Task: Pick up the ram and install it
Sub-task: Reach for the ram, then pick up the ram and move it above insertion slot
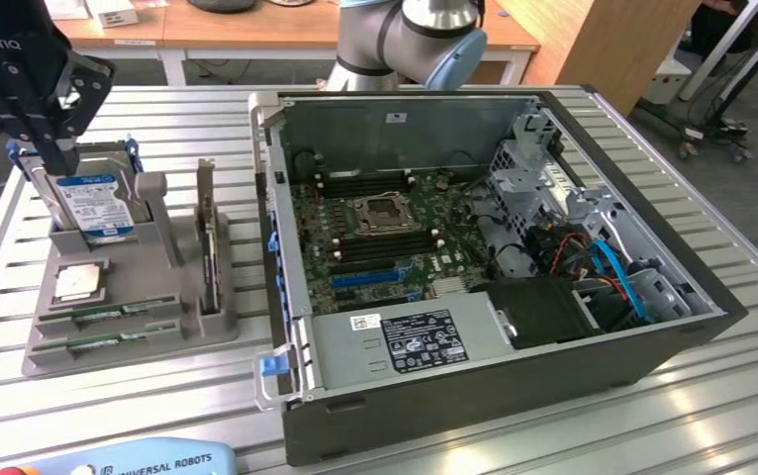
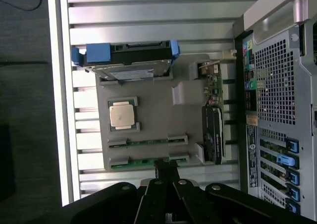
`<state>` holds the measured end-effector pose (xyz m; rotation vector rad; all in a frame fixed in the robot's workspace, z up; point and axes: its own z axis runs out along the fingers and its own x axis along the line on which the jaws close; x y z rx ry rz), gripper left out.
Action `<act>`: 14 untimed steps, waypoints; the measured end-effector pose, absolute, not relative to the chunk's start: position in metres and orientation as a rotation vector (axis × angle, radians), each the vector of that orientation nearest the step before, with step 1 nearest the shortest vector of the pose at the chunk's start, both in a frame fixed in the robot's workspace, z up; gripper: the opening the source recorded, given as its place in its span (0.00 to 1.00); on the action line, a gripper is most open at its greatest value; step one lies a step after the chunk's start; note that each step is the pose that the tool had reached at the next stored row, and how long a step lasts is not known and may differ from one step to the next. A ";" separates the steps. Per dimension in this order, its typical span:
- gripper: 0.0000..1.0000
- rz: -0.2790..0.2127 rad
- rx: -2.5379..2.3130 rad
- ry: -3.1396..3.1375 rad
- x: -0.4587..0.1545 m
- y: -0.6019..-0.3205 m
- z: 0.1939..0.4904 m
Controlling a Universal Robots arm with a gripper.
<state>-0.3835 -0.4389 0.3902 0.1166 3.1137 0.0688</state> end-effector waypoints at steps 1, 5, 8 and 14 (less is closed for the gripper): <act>0.10 0.069 0.117 3.114 -0.384 -0.440 0.390; 0.10 0.069 0.117 3.114 -0.384 -0.442 0.390; 0.10 0.069 0.117 3.114 -0.384 -0.443 0.390; 0.10 0.069 0.117 3.114 -0.384 -0.443 0.390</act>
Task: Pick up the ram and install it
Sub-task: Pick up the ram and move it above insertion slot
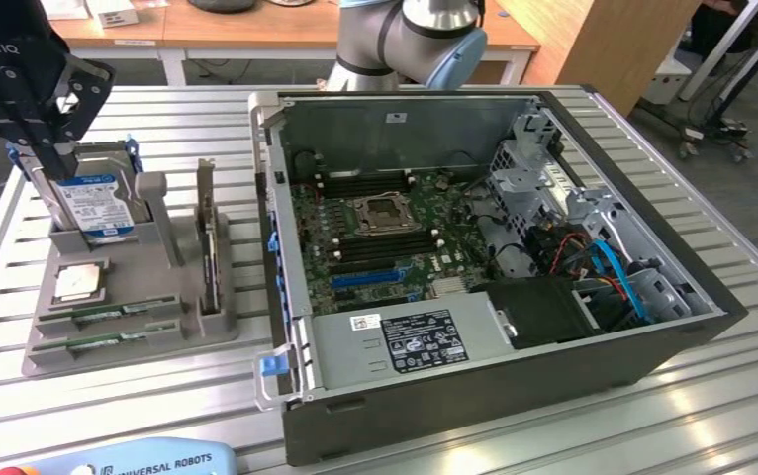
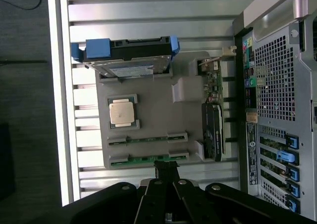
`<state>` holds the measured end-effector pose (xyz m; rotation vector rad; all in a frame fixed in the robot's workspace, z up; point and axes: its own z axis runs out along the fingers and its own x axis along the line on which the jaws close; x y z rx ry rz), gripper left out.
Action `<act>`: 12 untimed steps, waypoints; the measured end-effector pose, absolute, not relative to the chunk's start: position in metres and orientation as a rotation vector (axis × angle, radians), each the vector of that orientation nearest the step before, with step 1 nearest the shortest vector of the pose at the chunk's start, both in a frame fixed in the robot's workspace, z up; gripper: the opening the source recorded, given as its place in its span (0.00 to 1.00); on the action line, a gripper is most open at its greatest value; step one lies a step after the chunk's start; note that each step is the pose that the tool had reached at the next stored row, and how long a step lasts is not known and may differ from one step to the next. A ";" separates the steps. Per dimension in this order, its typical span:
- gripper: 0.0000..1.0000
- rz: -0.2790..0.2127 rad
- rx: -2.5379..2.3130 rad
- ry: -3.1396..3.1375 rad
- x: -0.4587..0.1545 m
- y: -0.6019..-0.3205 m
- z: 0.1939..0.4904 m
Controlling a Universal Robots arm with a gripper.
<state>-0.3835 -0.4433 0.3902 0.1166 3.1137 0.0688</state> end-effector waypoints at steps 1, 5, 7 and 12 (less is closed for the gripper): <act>0.10 0.069 0.117 3.114 -0.384 -0.443 0.390; 0.10 0.069 0.117 3.114 -0.384 -0.443 0.390; 0.10 0.069 0.115 3.114 -0.384 -0.443 0.390; 0.10 0.068 0.078 3.115 -0.384 -0.443 0.390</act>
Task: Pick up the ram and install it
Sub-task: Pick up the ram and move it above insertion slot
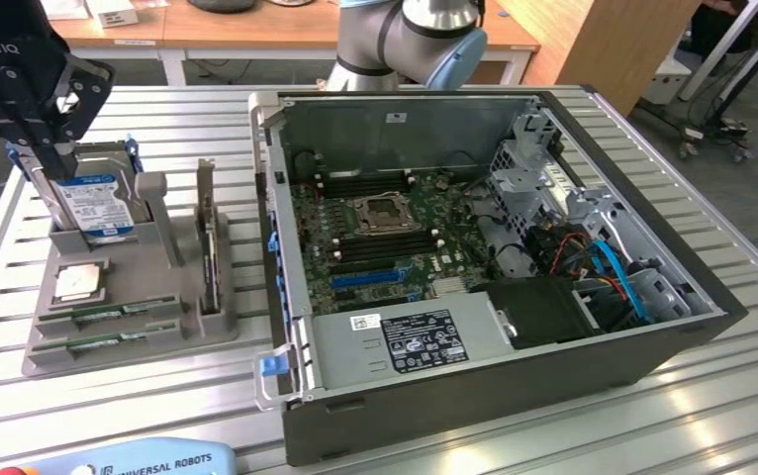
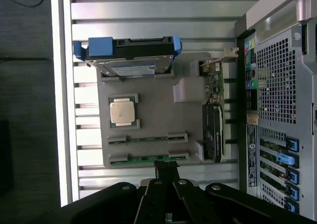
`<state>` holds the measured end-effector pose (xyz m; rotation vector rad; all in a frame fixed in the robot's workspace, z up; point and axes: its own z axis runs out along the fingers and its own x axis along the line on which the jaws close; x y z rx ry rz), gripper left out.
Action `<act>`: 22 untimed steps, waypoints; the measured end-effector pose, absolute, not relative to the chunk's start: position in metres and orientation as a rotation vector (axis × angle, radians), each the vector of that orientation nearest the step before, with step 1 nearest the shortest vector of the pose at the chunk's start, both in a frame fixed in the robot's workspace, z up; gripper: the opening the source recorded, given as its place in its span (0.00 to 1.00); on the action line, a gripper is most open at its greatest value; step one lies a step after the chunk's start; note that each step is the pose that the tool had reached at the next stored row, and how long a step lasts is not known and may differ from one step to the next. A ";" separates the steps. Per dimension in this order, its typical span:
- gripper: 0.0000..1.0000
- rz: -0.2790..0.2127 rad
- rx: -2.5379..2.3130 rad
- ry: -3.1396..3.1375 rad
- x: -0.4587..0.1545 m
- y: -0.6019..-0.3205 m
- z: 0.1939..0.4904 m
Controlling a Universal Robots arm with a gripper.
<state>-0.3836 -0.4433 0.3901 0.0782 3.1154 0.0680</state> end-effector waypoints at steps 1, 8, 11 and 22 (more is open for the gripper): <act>0.10 0.067 0.066 3.116 -0.384 -0.443 0.390; 0.10 0.058 -0.068 3.118 -0.384 -0.443 0.390; 0.10 0.055 -0.139 3.116 -0.384 -0.443 0.390; 0.10 0.047 -0.407 3.096 -0.384 -0.443 0.390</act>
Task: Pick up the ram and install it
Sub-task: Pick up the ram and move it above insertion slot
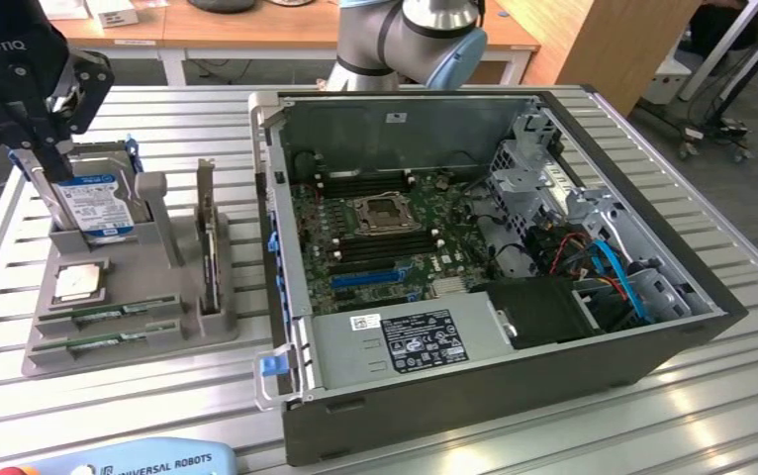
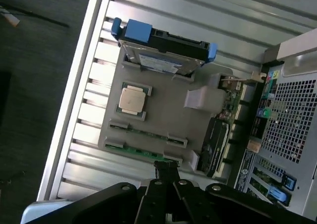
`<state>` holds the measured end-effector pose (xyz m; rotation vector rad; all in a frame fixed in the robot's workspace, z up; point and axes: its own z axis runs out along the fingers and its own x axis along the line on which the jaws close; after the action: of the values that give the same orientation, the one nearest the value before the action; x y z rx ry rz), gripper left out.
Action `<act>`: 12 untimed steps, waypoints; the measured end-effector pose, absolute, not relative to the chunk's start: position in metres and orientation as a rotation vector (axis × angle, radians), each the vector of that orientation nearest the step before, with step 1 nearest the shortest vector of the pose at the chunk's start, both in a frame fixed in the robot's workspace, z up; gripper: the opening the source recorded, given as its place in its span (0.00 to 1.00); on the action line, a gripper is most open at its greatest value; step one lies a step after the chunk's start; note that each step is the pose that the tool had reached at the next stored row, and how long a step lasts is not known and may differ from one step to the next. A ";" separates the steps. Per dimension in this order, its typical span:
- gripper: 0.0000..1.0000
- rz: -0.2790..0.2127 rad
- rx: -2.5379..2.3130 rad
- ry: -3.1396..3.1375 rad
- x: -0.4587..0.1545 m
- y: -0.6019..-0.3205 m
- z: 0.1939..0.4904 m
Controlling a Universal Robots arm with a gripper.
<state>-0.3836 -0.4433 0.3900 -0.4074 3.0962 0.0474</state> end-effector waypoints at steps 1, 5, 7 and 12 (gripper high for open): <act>0.10 0.047 -0.434 3.093 -0.384 -0.443 0.390; 0.10 0.046 -0.547 3.076 -0.384 -0.443 0.390; 0.10 0.046 -0.603 3.066 -0.384 -0.443 0.390; 0.10 0.046 -0.743 3.037 -0.384 -0.443 0.390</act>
<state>-0.3835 -0.4433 0.3896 -0.7430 3.0372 0.0459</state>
